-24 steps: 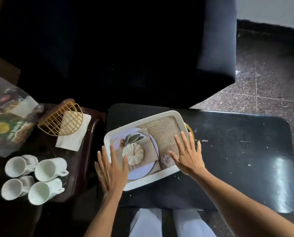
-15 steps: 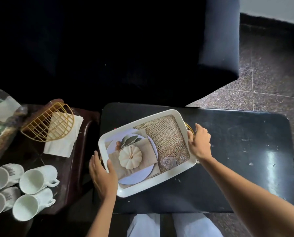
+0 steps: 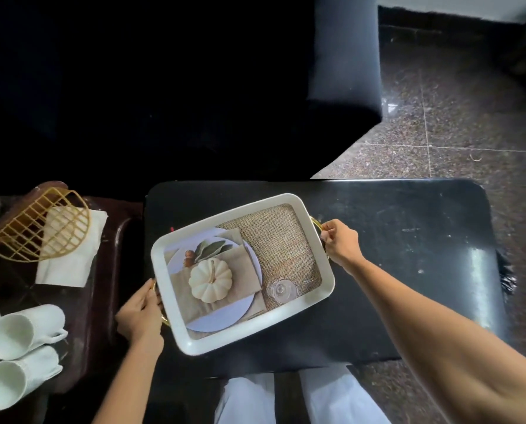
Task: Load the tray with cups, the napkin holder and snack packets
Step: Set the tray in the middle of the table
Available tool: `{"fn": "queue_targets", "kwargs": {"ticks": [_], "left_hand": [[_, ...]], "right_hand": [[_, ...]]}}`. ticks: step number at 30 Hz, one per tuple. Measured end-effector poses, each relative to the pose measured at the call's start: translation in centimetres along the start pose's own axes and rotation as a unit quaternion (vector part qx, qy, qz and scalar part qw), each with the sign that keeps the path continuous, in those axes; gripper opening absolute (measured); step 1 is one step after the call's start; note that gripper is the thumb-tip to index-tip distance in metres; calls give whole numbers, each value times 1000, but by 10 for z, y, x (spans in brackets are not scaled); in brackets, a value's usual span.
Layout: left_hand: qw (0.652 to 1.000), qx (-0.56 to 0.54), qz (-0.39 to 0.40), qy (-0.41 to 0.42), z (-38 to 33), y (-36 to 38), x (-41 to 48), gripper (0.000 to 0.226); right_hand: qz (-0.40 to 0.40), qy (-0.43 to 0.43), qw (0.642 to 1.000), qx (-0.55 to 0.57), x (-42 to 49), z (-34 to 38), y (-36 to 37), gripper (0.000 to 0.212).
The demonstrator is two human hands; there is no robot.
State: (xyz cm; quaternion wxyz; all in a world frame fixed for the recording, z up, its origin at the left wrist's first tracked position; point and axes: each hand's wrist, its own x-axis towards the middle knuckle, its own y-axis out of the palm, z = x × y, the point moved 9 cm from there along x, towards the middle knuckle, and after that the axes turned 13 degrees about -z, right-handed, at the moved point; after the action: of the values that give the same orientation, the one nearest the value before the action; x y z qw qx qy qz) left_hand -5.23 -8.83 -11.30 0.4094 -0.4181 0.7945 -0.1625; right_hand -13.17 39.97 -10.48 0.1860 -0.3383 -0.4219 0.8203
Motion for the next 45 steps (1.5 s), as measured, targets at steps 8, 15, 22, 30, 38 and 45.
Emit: {"fn": "queue_targets", "kwargs": {"ticks": [8,15,22,30,38,45], "left_hand": [[997,-16,58,40,-25,59,-81,23],[993,22,92,66,-28,117,-150,24],[992,58,75,84,-16,140,-174,24],[992,63,64,94,-12,147,-183,25],[989,75,59,116,-5,150,-176,25],[968,138,139,154,-6,153,-184,37]], "right_hand": [[-58,59,996,35,-5,-103,-84,15],[-88,100,990,45,8,-181,-135,11],[-87,107,989,53,24,-216,-141,10],[-76,100,991,54,39,-222,-141,10],[-68,75,993,60,40,-220,-139,12],[-58,69,995,54,36,-211,-140,21]]}}
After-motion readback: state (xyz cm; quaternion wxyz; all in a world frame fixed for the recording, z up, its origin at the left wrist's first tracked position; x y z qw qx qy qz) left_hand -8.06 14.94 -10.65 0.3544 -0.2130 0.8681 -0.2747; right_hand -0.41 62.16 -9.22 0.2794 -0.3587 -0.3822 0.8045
